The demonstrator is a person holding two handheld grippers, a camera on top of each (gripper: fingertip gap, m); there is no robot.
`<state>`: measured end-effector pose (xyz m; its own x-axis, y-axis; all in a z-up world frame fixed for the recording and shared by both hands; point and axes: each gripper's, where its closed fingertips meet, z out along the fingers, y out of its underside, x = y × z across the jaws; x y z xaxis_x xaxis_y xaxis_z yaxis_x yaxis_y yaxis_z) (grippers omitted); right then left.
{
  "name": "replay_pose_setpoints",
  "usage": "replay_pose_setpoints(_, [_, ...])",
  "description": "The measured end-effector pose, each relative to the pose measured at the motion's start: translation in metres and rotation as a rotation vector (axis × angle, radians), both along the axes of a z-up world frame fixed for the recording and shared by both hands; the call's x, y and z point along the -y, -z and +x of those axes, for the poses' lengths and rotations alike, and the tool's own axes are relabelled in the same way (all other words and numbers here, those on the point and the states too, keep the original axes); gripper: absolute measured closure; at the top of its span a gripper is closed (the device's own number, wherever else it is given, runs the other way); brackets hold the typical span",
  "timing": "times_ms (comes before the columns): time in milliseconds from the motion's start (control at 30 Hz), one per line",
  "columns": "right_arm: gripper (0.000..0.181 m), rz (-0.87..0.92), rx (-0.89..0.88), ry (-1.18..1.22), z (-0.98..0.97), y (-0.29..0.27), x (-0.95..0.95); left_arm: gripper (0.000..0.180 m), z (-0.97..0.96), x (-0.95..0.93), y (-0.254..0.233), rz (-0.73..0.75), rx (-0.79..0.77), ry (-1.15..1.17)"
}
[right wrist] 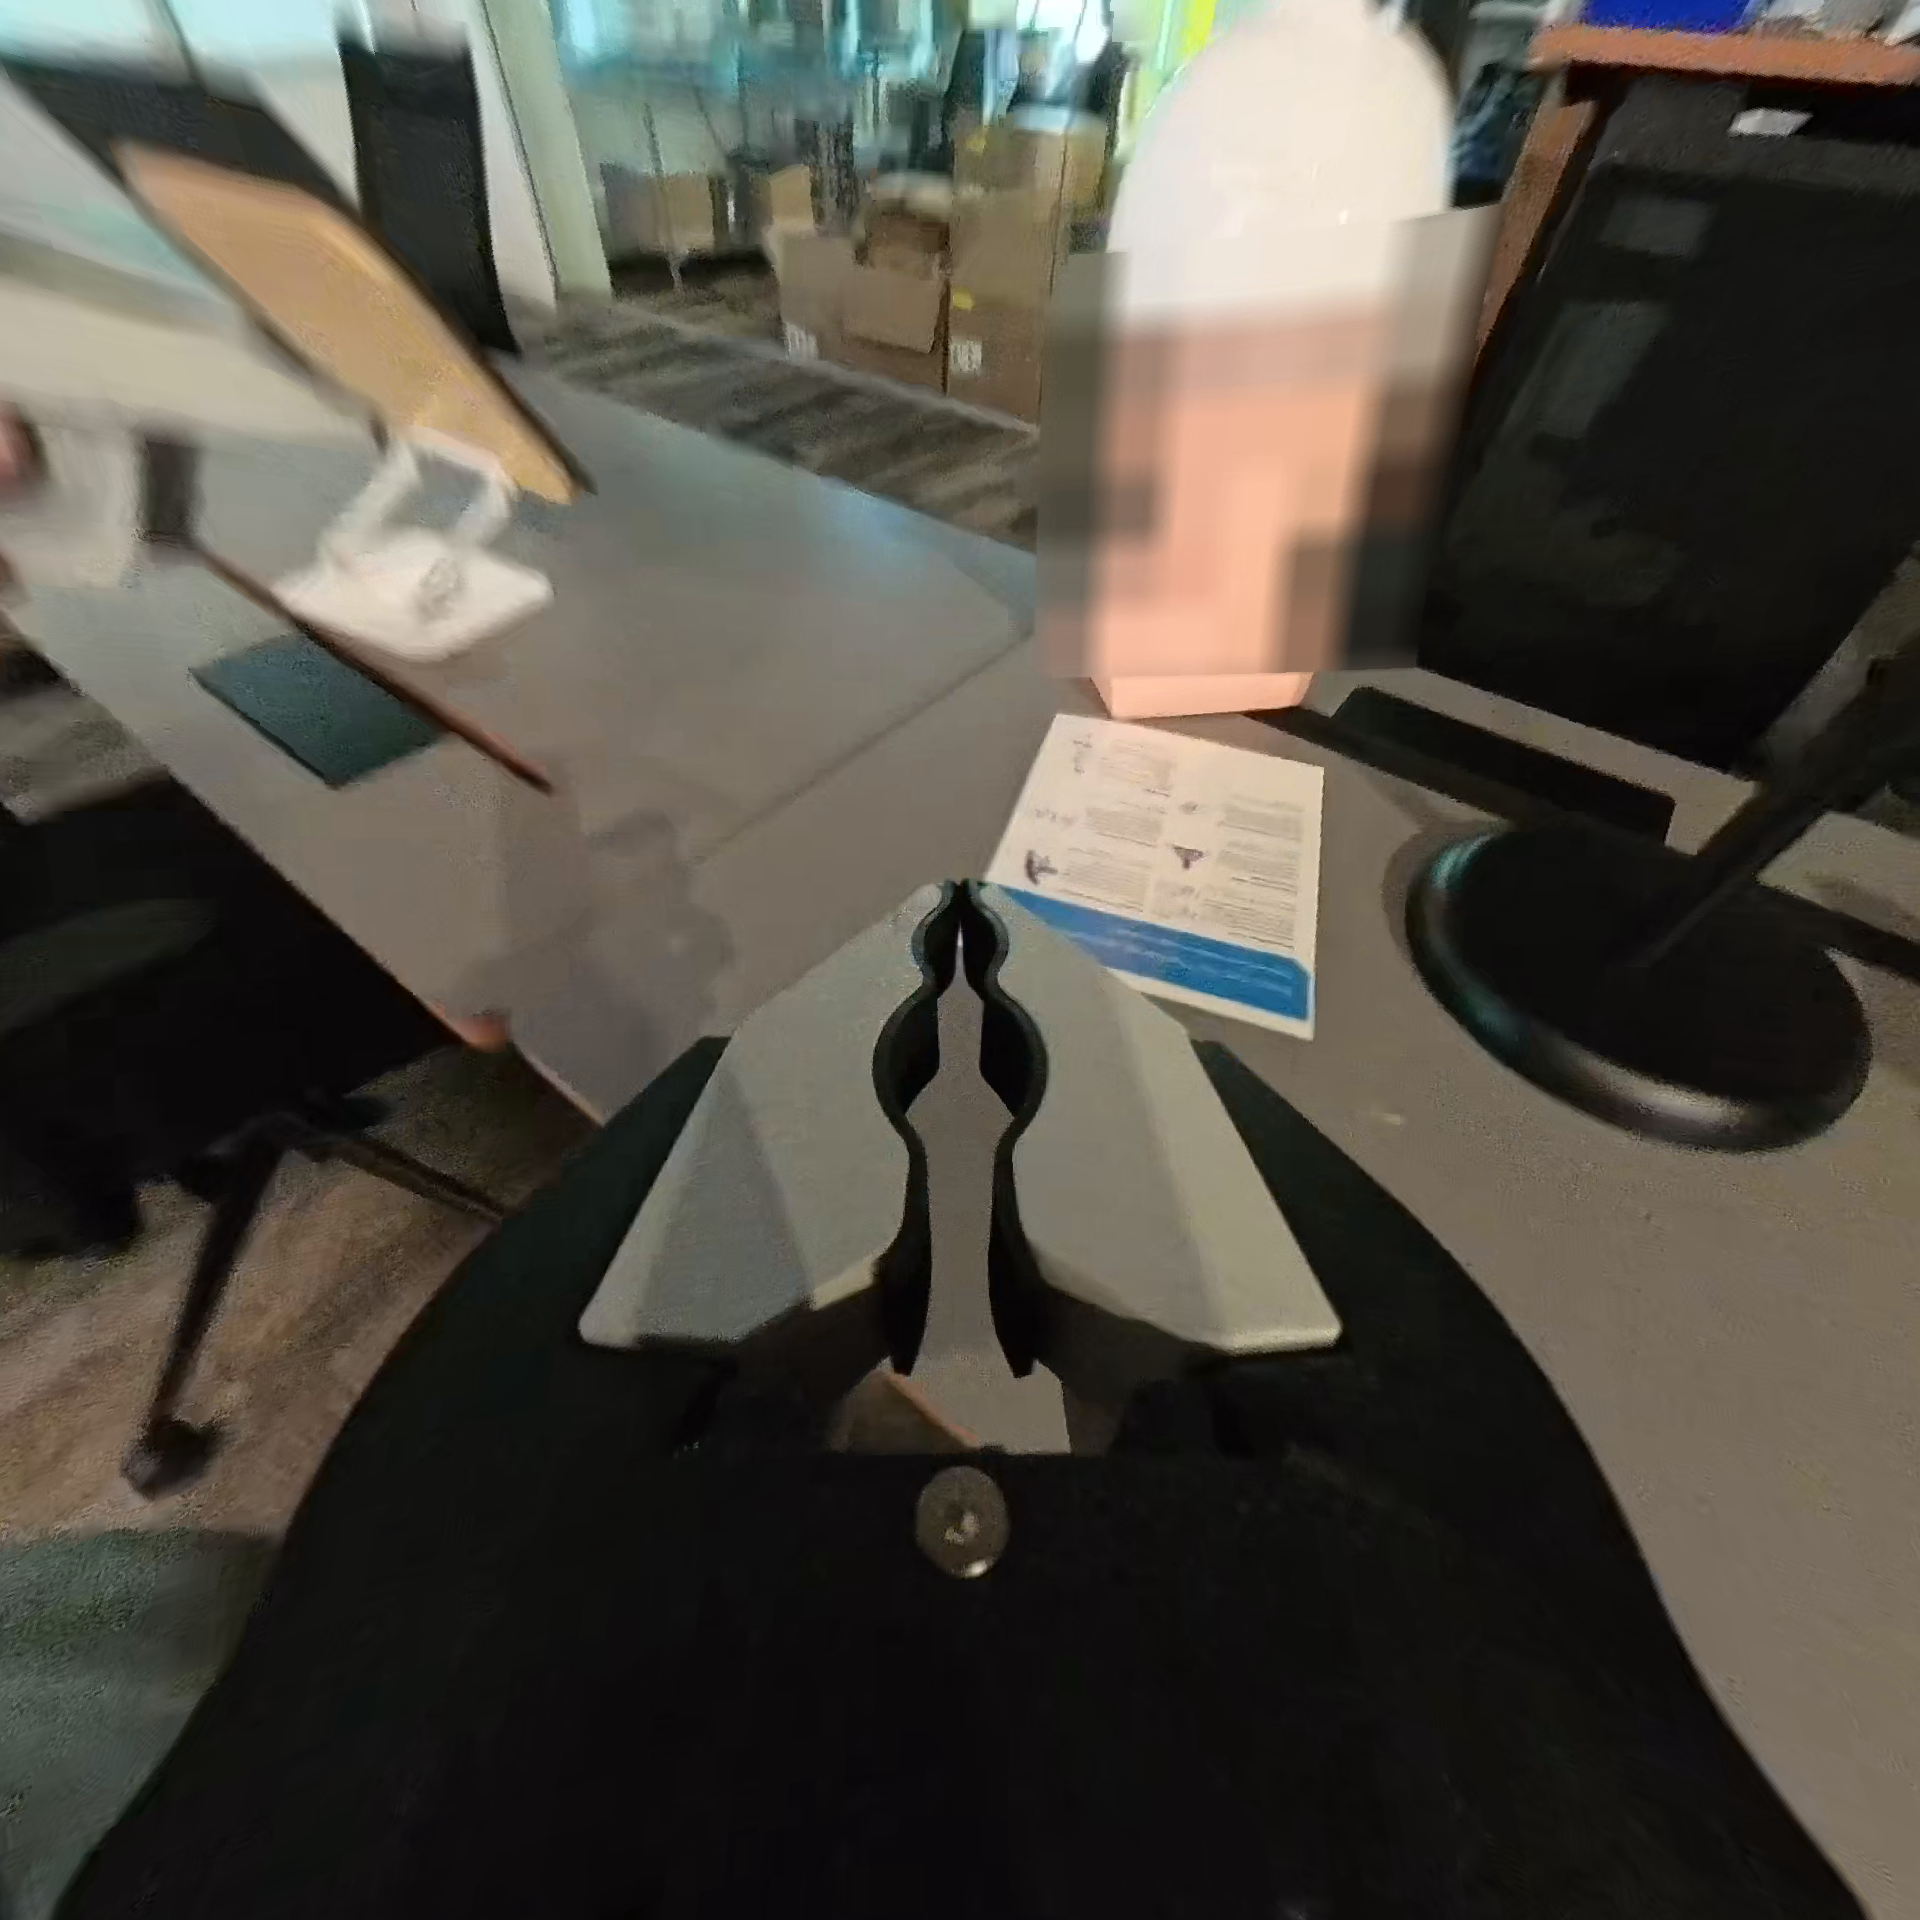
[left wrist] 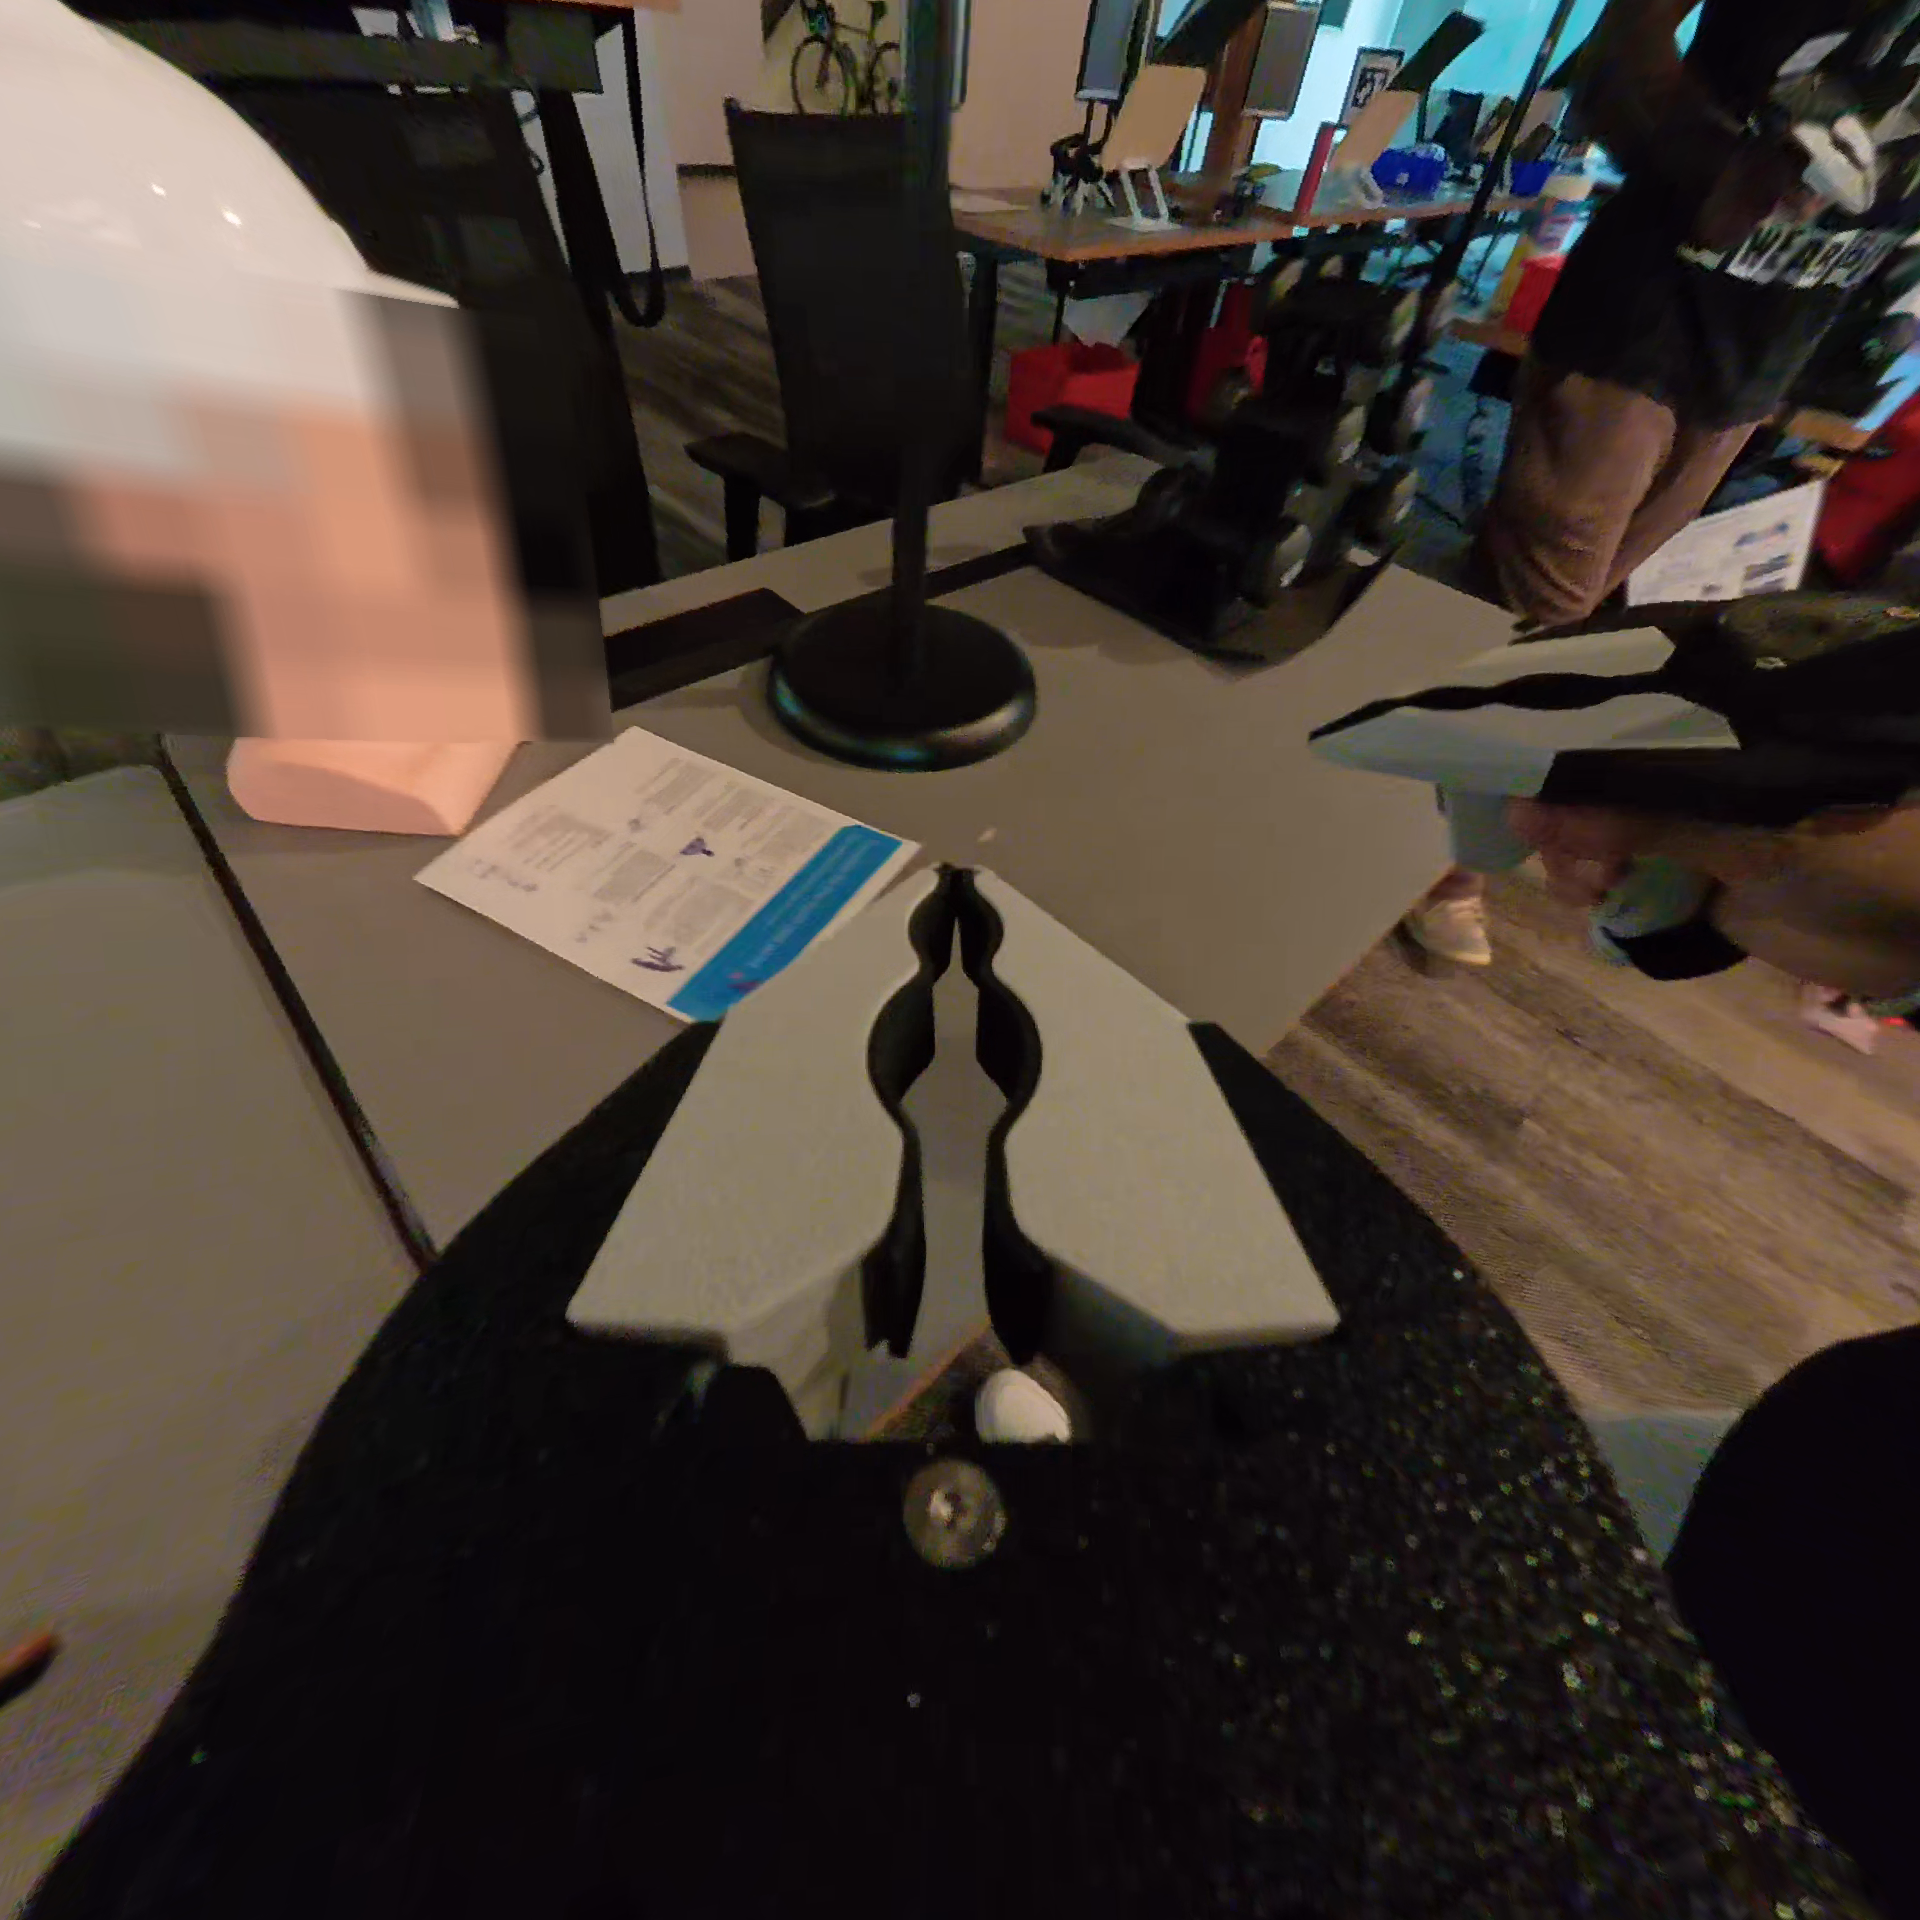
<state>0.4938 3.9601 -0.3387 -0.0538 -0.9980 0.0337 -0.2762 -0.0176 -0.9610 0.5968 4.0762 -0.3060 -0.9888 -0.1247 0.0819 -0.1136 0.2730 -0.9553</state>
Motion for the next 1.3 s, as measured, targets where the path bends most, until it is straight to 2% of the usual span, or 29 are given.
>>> replay_pose_setpoints(233, [0.181,0.004,0.03,0.094,-0.084,-0.02,0.003,0.18,-0.093,0.001,0.01,0.012,-0.017,0.123])
replay_pose_setpoints(433, [0.181,0.005,0.088,0.268,-0.217,-0.041,0.033,0.18,-0.193,0.059,0.011,0.002,-0.046,0.271])
replay_pose_setpoints(700, [0.178,0.003,0.008,0.427,-0.466,-0.017,0.035,0.18,-0.381,0.154,0.007,-0.014,-0.02,0.423])
replay_pose_setpoints(800, [0.171,0.034,0.006,0.49,-0.549,-0.013,0.035,0.18,-0.456,0.176,-0.007,-0.073,-0.047,0.464])
replay_pose_setpoints(1033, [0.149,0.093,0.026,0.671,-0.671,-0.008,0.043,0.18,-0.585,0.195,-0.006,-0.038,-0.065,0.62])
replay_pose_setpoints(1133, [0.146,0.091,0.059,0.721,-0.691,-0.007,0.047,0.18,-0.614,0.2,-0.006,-0.02,-0.021,0.676])
replay_pose_setpoints(1300, [0.127,0.111,0.094,0.736,-0.692,-0.01,0.051,0.177,-0.634,0.203,-0.014,-0.029,0.019,0.702])
